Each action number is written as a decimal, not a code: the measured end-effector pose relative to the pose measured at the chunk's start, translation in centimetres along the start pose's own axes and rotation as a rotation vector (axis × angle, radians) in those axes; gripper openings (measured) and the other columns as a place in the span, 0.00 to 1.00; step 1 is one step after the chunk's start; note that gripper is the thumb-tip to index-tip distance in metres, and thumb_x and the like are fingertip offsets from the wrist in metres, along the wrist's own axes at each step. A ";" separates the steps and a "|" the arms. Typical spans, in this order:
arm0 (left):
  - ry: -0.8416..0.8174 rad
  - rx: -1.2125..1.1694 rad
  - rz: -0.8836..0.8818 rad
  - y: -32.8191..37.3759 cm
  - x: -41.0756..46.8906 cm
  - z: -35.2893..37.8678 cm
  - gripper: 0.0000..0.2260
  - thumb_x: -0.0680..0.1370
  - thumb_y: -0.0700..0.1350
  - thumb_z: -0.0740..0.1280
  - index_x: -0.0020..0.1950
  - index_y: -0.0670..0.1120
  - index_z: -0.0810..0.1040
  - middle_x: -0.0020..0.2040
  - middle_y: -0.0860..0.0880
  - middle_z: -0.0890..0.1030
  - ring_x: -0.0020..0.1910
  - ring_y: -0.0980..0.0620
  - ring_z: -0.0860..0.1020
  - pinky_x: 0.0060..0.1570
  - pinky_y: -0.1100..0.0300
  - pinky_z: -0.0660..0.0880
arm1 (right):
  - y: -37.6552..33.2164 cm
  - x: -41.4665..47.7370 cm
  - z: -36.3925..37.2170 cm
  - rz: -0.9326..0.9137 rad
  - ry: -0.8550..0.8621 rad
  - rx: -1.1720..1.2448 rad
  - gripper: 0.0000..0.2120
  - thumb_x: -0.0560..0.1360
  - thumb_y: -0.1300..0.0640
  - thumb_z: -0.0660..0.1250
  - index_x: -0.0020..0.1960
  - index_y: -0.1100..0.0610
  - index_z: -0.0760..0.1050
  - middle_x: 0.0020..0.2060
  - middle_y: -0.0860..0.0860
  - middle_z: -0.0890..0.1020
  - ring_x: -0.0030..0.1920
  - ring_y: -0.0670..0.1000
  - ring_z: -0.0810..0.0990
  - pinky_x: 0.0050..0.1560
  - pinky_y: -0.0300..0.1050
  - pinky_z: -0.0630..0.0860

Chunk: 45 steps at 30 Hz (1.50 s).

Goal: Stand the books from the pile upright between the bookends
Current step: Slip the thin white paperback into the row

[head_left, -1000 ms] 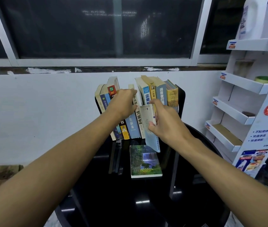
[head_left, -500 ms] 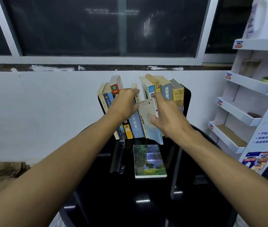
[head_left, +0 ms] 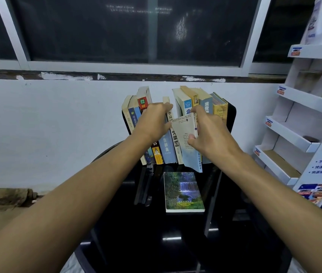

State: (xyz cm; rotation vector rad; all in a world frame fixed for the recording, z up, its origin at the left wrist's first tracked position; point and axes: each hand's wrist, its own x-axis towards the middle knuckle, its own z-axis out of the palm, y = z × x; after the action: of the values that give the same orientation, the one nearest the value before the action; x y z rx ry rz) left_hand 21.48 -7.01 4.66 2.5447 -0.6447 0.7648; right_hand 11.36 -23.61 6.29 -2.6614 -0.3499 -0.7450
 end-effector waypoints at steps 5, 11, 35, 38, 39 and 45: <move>0.010 0.016 -0.001 0.0 0.0 -0.1 0.17 0.76 0.40 0.74 0.64 0.41 0.79 0.59 0.41 0.83 0.60 0.42 0.80 0.57 0.44 0.80 | 0.0 0.0 -0.4 -0.001 0.018 0.016 0.25 0.74 0.64 0.71 0.68 0.58 0.66 0.48 0.56 0.80 0.46 0.56 0.80 0.44 0.52 0.80; 0.027 0.036 -0.015 0.1 -0.1 0.0 0.14 0.77 0.39 0.73 0.62 0.41 0.79 0.59 0.42 0.84 0.60 0.42 0.81 0.56 0.43 0.80 | 0.1 0.0 -0.3 0.005 0.018 0.015 0.26 0.75 0.64 0.72 0.68 0.58 0.65 0.51 0.56 0.82 0.46 0.56 0.80 0.45 0.49 0.80; 0.061 0.008 -0.063 0.6 -0.5 -0.4 0.15 0.78 0.37 0.70 0.65 0.41 0.80 0.61 0.41 0.83 0.63 0.40 0.80 0.60 0.42 0.79 | 0.5 -0.2 -0.2 -0.004 0.054 0.005 0.25 0.75 0.63 0.71 0.67 0.59 0.65 0.53 0.58 0.81 0.47 0.55 0.78 0.42 0.46 0.76; 0.054 0.013 -0.074 0.7 -0.5 -0.4 0.15 0.78 0.38 0.70 0.65 0.42 0.80 0.62 0.42 0.83 0.64 0.40 0.79 0.60 0.41 0.79 | 0.4 0.0 0.1 -0.010 0.066 -0.007 0.25 0.75 0.63 0.71 0.68 0.59 0.65 0.46 0.55 0.80 0.44 0.55 0.77 0.39 0.46 0.72; 0.053 0.010 -0.079 0.7 -0.5 -0.4 0.16 0.78 0.38 0.70 0.66 0.42 0.80 0.62 0.42 0.83 0.64 0.40 0.79 0.60 0.41 0.79 | 0.4 0.1 0.4 -0.015 0.072 -0.016 0.25 0.75 0.63 0.71 0.68 0.59 0.65 0.43 0.54 0.79 0.43 0.55 0.78 0.39 0.47 0.72; 0.052 0.010 -0.092 0.7 -0.4 -0.4 0.19 0.78 0.39 0.71 0.70 0.45 0.78 0.65 0.43 0.82 0.67 0.41 0.77 0.64 0.43 0.77 | 0.4 0.8 2.0 -0.081 0.098 -0.005 0.25 0.76 0.65 0.67 0.71 0.58 0.64 0.37 0.47 0.71 0.39 0.53 0.76 0.35 0.47 0.68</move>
State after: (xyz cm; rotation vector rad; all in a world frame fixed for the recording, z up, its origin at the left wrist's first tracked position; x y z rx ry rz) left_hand 20.65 -7.27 4.86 2.5351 -0.5042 0.8007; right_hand 13.07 -23.02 5.02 -2.6176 -0.4324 -0.8986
